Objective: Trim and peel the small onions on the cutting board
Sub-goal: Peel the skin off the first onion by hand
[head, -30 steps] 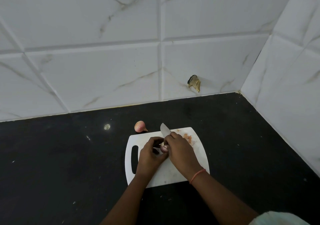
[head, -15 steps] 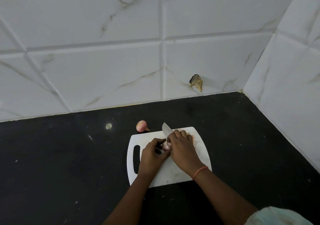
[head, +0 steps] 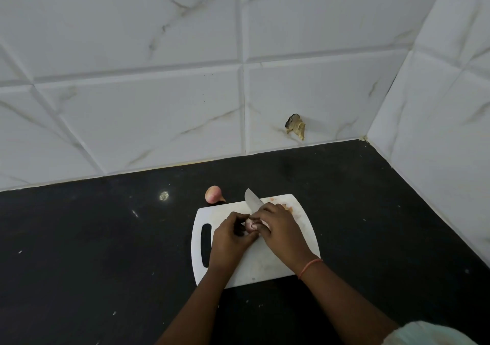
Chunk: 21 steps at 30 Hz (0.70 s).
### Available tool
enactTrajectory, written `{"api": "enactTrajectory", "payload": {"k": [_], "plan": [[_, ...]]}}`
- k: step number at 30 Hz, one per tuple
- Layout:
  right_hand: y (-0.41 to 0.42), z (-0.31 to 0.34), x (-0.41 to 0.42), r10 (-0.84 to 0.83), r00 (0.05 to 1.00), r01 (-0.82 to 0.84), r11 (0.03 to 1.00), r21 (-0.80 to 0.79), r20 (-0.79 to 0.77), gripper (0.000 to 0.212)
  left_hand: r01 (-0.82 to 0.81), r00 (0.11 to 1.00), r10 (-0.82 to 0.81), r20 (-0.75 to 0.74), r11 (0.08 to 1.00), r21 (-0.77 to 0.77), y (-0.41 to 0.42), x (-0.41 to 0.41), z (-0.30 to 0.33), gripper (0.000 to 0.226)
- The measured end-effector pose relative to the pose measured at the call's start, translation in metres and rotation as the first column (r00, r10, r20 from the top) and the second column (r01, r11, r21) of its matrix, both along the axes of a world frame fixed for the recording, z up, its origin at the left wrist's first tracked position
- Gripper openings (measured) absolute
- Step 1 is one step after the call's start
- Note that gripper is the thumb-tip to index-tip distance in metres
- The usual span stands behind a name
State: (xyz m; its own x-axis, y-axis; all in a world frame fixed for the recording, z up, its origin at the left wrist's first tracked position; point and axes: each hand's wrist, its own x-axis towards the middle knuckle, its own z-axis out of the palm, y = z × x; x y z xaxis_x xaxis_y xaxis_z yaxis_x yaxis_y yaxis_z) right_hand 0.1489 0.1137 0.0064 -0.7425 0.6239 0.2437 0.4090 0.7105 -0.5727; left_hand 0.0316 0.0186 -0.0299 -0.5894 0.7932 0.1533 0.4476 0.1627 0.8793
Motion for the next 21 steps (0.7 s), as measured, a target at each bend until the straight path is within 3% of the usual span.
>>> {"api": "enactTrajectory", "payload": {"k": [5,12,18,21], "plan": [[0.003,0.0027,-0.0014,-0.042,0.998,0.043,0.999,0.02,-0.043,0.01,0.005,1.0,-0.005,-0.002,1.0,0.004,0.0002,0.0001,0.0002,0.033],[0.0,-0.0017,0.0026,-0.058,0.997,0.061,0.997,0.045,-0.057,0.017,0.001,1.0,-0.001,0.009,1.0,-0.004,-0.0015,0.0007,0.0006,0.034],[0.0005,-0.0043,0.0056,-0.233,0.958,0.187,0.95,-0.252,-0.168,0.011,-0.016,0.998,0.016,0.062,1.0,0.003,-0.0031,0.0027,0.0059,0.032],[-0.0033,-0.0035,0.0055,-0.251,0.949,0.182,0.93,-0.319,-0.19,0.006,-0.014,0.997,0.013,0.08,1.0,0.012,-0.0034,0.0048,0.0081,0.031]]}}
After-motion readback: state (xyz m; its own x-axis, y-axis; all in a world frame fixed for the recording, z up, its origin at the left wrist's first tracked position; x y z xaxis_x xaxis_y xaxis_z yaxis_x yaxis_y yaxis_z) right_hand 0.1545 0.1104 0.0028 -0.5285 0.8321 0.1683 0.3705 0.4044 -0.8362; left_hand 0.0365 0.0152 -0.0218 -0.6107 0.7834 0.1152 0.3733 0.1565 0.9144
